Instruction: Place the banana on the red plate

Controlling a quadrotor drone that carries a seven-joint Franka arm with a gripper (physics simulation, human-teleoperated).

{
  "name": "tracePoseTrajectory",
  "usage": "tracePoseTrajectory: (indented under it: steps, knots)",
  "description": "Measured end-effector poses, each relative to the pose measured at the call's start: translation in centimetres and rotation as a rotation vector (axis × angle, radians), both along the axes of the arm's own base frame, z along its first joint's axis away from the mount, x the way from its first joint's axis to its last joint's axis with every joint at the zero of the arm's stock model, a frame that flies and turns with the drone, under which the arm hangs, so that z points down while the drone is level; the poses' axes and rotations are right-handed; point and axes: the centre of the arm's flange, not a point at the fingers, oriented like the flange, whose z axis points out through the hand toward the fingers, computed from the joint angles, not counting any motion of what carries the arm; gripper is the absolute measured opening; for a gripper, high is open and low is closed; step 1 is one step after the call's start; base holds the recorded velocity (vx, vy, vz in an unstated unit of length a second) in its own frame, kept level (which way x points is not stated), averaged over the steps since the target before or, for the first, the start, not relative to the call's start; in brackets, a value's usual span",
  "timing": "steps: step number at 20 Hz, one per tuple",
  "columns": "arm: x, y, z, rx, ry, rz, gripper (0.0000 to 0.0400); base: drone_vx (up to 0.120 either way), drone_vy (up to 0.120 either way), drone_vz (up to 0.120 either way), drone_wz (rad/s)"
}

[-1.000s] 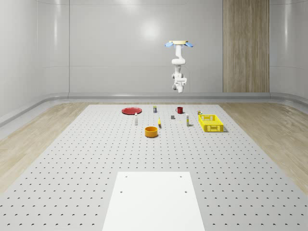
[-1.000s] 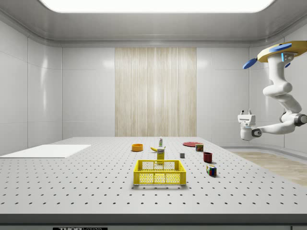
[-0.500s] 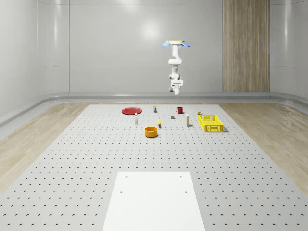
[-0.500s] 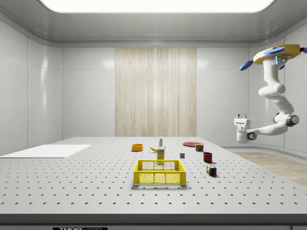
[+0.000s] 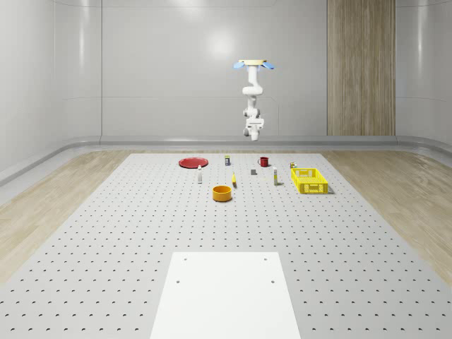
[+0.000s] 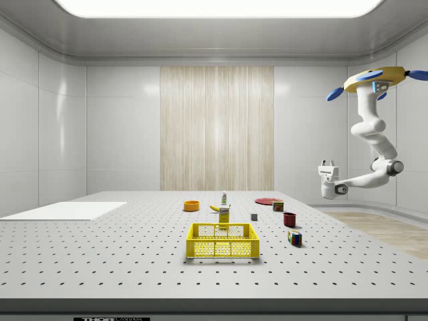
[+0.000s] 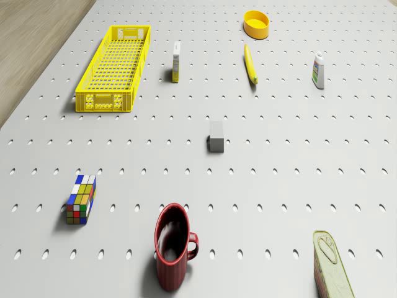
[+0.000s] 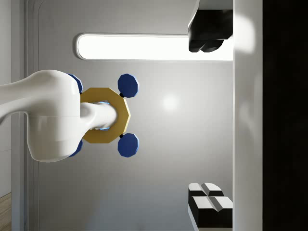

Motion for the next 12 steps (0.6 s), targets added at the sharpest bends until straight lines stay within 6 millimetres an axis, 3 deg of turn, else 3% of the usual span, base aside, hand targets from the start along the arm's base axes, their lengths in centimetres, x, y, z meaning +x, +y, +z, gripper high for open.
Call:
tracePoseTrajectory:
  steps: [12]
  knots:
    - [-0.09, 0.03, 0.04, -0.003, -0.009, 0.0, 0.04, 0.12, -0.12, 0.0, 0.0]
